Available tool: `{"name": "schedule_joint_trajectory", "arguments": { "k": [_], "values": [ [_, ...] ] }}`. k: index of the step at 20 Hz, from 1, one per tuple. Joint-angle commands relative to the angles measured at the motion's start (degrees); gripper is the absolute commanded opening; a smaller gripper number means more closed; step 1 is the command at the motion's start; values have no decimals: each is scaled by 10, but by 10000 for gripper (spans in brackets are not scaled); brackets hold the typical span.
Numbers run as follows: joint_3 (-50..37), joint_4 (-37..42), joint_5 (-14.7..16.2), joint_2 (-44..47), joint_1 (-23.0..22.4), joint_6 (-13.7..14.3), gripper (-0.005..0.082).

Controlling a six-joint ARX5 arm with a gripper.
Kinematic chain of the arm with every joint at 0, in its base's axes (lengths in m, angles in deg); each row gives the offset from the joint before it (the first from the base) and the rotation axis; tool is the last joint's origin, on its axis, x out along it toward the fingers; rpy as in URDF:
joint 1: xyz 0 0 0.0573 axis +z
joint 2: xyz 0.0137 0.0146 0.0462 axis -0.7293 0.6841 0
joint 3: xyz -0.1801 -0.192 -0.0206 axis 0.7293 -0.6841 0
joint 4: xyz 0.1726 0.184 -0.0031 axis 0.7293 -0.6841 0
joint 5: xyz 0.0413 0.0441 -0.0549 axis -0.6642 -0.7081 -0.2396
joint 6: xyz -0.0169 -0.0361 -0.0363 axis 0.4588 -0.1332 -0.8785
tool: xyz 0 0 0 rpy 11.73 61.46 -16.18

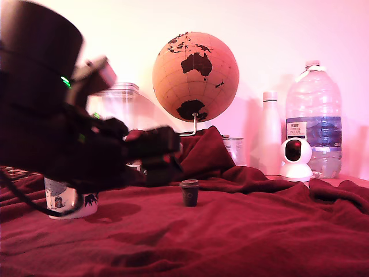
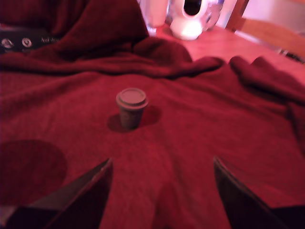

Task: Pick up the coffee capsules on the table and drop them inside the coffee cup

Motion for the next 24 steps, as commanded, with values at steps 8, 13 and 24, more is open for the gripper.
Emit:
{"name": "schedule_joint_trajectory", "arguments": {
  "k": [8, 13, 24],
  "values": [
    [54, 3, 13, 60, 12, 18, 604],
    [64, 0, 26, 66, 32, 18, 604],
    [133, -26, 62, 116, 45, 29, 604]
  ]
}}
